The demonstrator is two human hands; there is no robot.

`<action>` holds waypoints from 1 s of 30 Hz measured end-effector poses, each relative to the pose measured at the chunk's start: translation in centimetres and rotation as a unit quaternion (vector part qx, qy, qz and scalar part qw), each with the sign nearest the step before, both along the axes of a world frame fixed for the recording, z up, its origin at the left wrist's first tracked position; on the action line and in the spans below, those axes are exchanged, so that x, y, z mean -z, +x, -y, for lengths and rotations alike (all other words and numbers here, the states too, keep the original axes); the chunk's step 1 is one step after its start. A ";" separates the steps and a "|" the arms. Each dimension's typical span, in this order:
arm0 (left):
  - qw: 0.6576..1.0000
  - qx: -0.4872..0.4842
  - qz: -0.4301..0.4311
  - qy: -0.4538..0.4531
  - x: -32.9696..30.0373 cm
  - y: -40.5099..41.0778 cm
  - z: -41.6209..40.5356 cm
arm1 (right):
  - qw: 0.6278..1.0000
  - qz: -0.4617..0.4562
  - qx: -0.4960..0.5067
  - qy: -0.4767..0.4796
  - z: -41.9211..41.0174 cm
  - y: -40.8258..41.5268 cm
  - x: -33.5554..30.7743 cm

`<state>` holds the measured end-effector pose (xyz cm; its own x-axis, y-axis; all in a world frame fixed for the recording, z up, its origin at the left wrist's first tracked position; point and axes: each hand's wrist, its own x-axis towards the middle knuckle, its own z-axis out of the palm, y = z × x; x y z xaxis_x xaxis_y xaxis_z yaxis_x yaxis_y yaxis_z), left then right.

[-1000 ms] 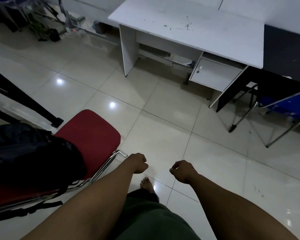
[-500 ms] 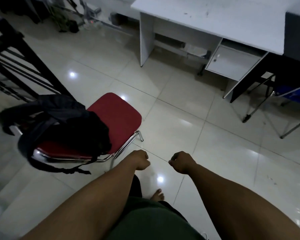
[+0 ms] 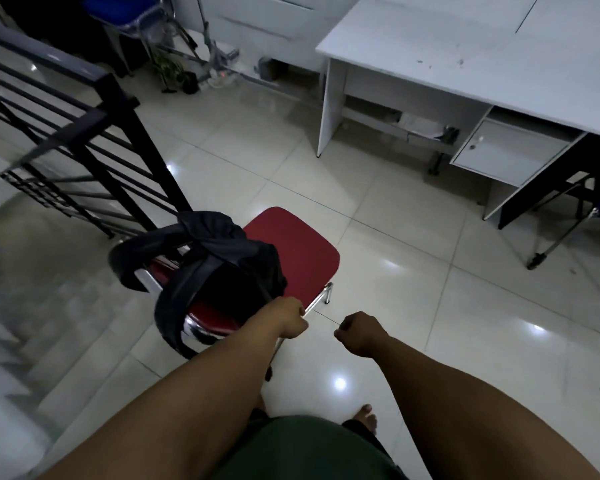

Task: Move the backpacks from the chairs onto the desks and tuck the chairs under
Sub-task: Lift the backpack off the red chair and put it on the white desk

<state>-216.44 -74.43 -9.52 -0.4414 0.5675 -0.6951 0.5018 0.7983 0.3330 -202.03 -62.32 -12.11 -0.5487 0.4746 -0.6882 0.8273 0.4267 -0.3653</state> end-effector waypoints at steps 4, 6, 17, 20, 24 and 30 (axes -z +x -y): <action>1.000 0.019 -0.002 0.023 -0.5 -4.2 2.1 | 1.000 -0.021 -0.005 -0.002 4.3 -4.6 -0.5; 0.999 0.030 -0.011 0.040 -0.8 -5.5 3.1 | 0.999 -0.026 -0.021 0.004 5.9 -6.1 -0.9; 0.984 -0.031 -0.051 0.167 -2.4 -8.3 5.9 | 0.993 -0.012 -0.110 0.036 7.7 -9.3 -1.7; 0.982 -0.059 -0.043 0.174 -2.4 -9.1 6.3 | 0.992 -0.005 -0.122 0.029 8.4 -9.8 -1.8; 0.974 -0.050 -0.036 0.216 -3.0 -10.1 6.2 | 0.992 0.011 -0.123 0.022 9.3 -10.7 -1.8; 0.942 0.034 -0.094 0.320 -5.4 -14.0 6.4 | 0.999 -0.029 -0.035 -0.027 11.4 -14.2 -3.1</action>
